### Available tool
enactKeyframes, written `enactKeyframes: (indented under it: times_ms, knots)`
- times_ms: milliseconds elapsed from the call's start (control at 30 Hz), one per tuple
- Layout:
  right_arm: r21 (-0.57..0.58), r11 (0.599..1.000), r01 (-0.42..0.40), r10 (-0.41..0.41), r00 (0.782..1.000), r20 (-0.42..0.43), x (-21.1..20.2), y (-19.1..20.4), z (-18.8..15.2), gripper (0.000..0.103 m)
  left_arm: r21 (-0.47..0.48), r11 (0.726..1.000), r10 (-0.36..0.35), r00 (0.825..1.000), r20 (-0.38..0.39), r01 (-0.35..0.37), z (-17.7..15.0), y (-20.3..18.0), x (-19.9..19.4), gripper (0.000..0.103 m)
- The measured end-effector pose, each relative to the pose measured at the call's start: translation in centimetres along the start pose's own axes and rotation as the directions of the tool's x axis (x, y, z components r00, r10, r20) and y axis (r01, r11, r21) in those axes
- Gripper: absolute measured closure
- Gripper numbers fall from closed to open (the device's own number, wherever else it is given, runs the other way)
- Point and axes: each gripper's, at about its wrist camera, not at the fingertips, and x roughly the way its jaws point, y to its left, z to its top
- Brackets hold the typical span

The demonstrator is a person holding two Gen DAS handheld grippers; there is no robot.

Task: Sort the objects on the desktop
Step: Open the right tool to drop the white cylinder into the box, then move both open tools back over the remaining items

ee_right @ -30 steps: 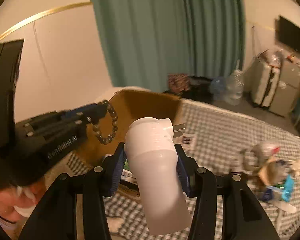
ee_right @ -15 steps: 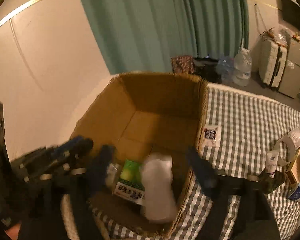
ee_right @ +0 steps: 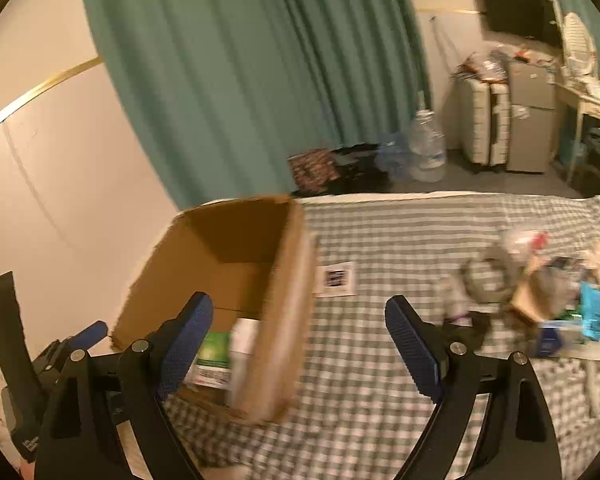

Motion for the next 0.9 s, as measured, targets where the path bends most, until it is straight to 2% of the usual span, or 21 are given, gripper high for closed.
enactKeyframes:
  times_ms: [267,500,667,900]
  knots:
    - [0.065,0.986,0.156,-0.16,0.986,0.057,-6.4,-8.3,-1.6,0.013,0.026,0.997,-0.077,0.997,-0.016,0.078,-1.7,-8.4,-1.3,0.0]
    - [0.102,0.956,0.274,-0.279,0.959,0.041,-9.8,-16.2,-5.2,0.012,0.044,0.99,-0.13,0.99,-0.061,0.133,-5.5,-15.5,0.4,0.0]
    - [0.1,0.941,0.324,-0.328,0.944,0.029,-8.6,-20.3,-7.7,0.012,0.071,0.989,-0.124,0.985,-0.117,0.133,-7.6,-18.7,3.7,0.0]
    - [0.106,0.938,0.329,-0.328,0.944,-0.031,-3.9,-24.5,-9.9,0.012,0.092,0.983,-0.141,0.978,-0.153,0.156,-7.6,-22.3,10.1,0.0]
